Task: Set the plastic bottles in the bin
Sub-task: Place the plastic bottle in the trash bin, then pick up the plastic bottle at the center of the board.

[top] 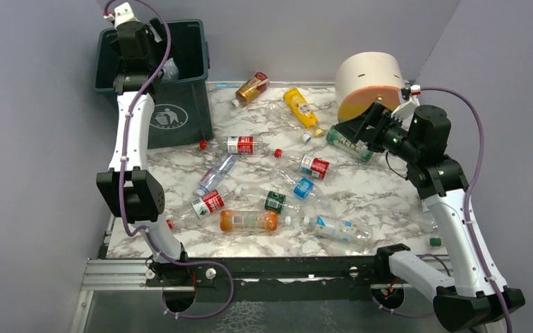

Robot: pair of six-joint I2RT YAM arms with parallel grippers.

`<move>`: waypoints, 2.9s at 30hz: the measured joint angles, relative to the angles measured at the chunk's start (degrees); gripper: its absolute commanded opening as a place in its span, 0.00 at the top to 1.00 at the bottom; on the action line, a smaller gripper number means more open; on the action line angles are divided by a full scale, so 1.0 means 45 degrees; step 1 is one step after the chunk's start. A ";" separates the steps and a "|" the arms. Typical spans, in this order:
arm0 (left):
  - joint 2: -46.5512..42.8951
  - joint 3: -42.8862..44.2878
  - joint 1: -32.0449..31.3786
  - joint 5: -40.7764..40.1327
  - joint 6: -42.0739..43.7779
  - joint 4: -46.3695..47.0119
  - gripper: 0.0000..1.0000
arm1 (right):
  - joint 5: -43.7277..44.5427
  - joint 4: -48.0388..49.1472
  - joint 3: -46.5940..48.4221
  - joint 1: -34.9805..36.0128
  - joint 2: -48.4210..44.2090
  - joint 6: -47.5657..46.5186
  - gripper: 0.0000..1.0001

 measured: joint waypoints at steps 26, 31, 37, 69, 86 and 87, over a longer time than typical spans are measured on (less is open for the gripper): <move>-0.4813 -0.6513 -0.5051 0.4677 -0.1370 -0.0534 0.01 | 0.8063 -0.3555 0.0034 0.0000 0.2919 -0.2618 0.00; -0.4877 -0.8796 -0.5756 0.5047 -0.1734 -0.0117 0.01 | 1.0302 -0.4624 0.0442 0.0000 0.4012 -0.2982 0.01; -0.5790 -0.9219 -0.5824 0.5430 -0.1739 0.0413 0.01 | 1.2031 -0.4983 0.0442 -0.0155 0.5571 -0.4294 0.01; -0.6096 -1.0448 -0.5824 0.6110 -0.1350 0.1389 0.01 | 0.9136 -0.3492 -0.1734 -0.8568 0.6683 -0.7626 0.00; -0.6091 -1.0559 -0.5824 0.6110 -0.1311 0.1481 0.01 | 0.6980 -0.2909 -0.2370 -0.8471 0.7864 -0.7524 0.25; -0.6091 -1.0559 -0.5824 0.6105 -0.1307 0.1481 0.01 | 0.6941 -0.2914 -0.2365 -0.8349 0.7873 -0.7504 0.27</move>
